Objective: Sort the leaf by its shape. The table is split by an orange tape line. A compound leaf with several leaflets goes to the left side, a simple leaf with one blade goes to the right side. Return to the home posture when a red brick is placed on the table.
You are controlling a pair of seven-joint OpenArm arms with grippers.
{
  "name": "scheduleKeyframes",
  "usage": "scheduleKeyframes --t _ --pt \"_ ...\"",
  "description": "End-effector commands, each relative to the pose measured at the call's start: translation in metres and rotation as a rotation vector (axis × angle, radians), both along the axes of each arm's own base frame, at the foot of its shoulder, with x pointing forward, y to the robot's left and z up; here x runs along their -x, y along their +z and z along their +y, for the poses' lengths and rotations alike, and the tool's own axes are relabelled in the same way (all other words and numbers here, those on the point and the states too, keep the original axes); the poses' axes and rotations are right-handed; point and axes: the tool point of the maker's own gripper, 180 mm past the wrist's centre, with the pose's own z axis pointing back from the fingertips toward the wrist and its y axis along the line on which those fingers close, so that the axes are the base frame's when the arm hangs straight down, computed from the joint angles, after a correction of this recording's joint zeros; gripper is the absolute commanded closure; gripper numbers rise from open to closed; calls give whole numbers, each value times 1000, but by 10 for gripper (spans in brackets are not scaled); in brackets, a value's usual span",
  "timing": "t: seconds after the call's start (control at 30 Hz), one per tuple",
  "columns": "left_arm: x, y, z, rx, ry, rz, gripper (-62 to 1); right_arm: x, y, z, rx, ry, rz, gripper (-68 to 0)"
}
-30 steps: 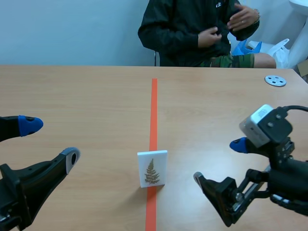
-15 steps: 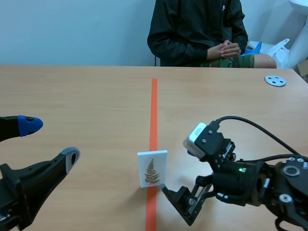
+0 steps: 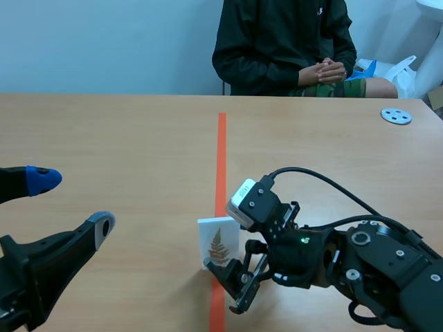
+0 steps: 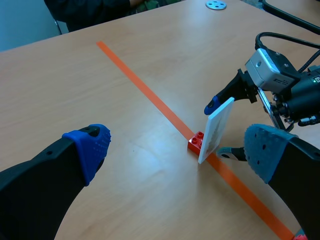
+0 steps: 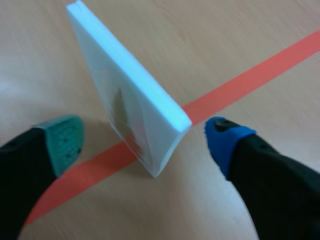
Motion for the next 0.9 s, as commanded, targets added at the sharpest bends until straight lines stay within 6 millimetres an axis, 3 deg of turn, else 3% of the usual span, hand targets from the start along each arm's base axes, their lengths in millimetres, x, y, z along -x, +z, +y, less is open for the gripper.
scheduleKeyframes --t 0.0,0.27,0.67,0.87 --pt "-2 10 -4 24 -5 -30 -572 -7 11 -1 -23 -4 -31 -400" --pt "-2 10 -4 24 -5 -30 -572 -7 11 -1 -23 -4 -31 -171" --pt "-3 12 -4 24 -3 -36 -572 -7 12 -1 -23 -4 -32 -16" --pt "-3 11 -4 23 -1 -36 -572 -14 26 1 -53 -8 -69 -13"
